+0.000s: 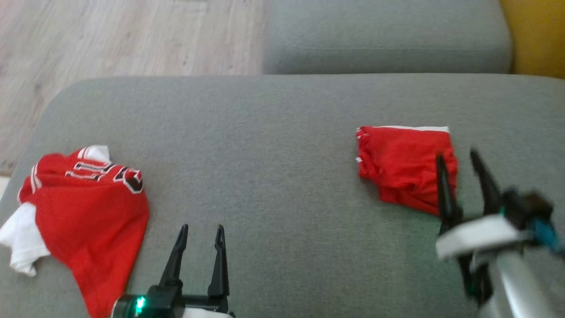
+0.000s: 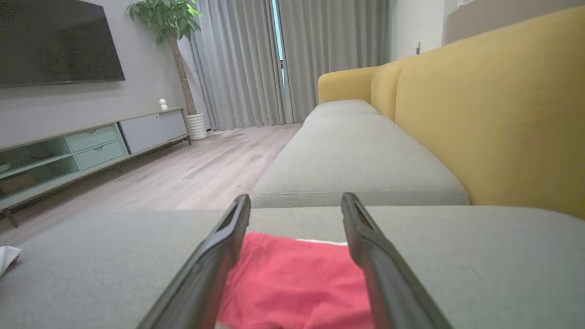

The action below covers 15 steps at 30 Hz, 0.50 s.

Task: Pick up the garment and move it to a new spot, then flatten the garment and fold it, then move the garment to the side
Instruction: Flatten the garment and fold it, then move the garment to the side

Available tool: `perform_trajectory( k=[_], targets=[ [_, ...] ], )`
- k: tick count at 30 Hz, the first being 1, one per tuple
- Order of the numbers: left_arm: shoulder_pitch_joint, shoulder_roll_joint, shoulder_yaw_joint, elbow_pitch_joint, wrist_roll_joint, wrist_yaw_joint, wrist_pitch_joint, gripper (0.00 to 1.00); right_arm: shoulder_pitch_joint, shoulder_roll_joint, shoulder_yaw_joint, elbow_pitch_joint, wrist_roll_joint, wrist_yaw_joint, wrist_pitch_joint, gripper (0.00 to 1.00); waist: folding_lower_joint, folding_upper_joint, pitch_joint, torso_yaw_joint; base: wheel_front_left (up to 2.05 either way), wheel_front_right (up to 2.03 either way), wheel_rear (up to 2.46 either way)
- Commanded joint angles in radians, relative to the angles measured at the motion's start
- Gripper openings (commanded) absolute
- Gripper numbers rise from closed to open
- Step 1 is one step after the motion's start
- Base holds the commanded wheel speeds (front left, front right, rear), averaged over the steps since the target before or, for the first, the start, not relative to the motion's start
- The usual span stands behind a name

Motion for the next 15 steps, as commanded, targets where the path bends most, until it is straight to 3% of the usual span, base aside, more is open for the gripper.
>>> perform_trajectory(
  k=[1, 6, 15],
  targets=[
    [-0.027, -0.006, 0.039, -0.042, -0.005, 0.008, -0.005, 1.0, 0.004, 0.016, 0.013, -0.055, -0.005, -0.001, -0.01, 1.0, 0.0002, 0.0, -0.02, -0.02, 0.0, 0.0, 0.0],
    [0.001, -0.006, 0.053, -0.076, 0.002, 0.018, -0.005, 1.0, 0.173, 0.049, -0.011, -0.186, 0.005, -0.001, -0.011, 1.0, 0.0002, 0.0, -0.045, -0.044, 0.0, 0.0, 0.0],
    [0.077, -0.006, 0.039, -0.079, 0.033, 0.021, -0.005, 1.0, 0.331, 0.079, -0.025, -0.24, -0.019, -0.001, -0.011, 1.0, 0.0002, 0.0, -0.083, -0.069, 0.0, 0.0, 0.0]
  ],
)
